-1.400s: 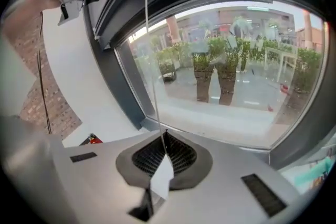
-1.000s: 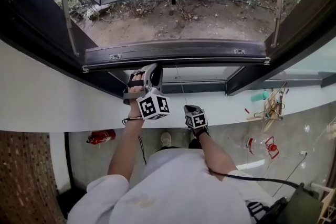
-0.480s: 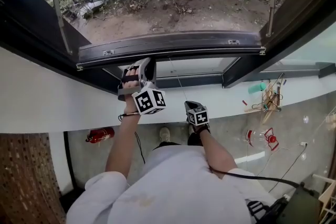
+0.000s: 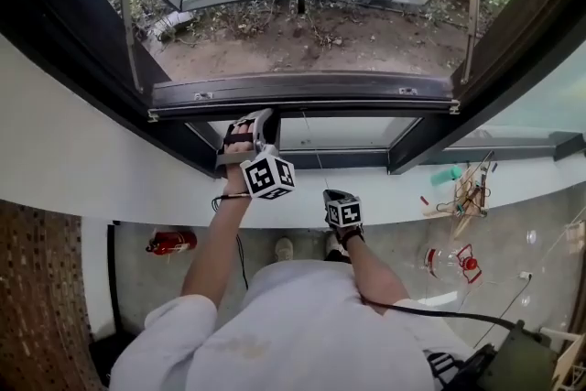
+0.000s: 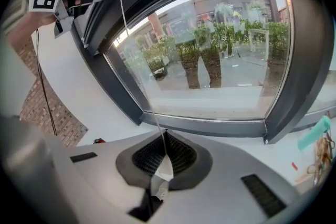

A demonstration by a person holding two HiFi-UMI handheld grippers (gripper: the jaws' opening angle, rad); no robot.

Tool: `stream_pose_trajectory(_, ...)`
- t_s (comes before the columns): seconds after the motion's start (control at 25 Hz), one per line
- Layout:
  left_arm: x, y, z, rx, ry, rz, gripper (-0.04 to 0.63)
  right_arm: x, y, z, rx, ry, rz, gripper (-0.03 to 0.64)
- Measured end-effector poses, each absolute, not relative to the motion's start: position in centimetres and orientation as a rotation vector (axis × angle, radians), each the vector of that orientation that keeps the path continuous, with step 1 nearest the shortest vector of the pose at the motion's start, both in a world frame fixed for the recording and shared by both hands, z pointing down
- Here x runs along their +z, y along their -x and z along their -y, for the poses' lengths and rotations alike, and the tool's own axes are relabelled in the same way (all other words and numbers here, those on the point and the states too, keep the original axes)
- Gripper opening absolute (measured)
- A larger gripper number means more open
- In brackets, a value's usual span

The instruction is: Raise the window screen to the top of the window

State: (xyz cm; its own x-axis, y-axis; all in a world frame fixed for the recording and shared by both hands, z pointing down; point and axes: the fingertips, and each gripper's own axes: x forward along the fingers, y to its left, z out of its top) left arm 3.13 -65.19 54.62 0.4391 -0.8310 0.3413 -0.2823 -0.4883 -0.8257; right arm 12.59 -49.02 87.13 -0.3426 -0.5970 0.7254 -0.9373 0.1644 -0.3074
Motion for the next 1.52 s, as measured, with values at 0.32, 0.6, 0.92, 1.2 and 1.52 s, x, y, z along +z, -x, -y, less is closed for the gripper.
stream_pose_trajectory(0.32, 53.6, -2.9, 65.0, -1.009, 1.978, -0.853, 0.029, 85.4, -14.1, 49.0, 0.999, -1.489, 1.980, 0.000)
stream_pose_trajectory(0.6, 51.2, -3.3, 65.1, -0.953, 2.002, -0.901, 0.029, 84.1, -13.4, 50.1, 0.915, -1.472, 2.062, 0.000)
stream_pose_trajectory(0.92, 47.4, -3.1, 65.1, -0.834, 2.034, -0.959, 0.040, 81.6, -12.1, 52.5, 0.861, -1.492, 2.169, 0.000)
stream_pose_trajectory(1.2, 46.5, -2.9, 65.1, -0.802, 2.127, -0.993, 0.048, 81.0, -11.9, 53.2, 0.900, -1.530, 2.197, 0.000)
stream_pose_trajectory(1.52, 44.8, -2.8, 64.9, -0.720, 2.206, -1.019, 0.057, 79.4, -11.5, 53.4, 0.882, -1.544, 2.264, 0.000)
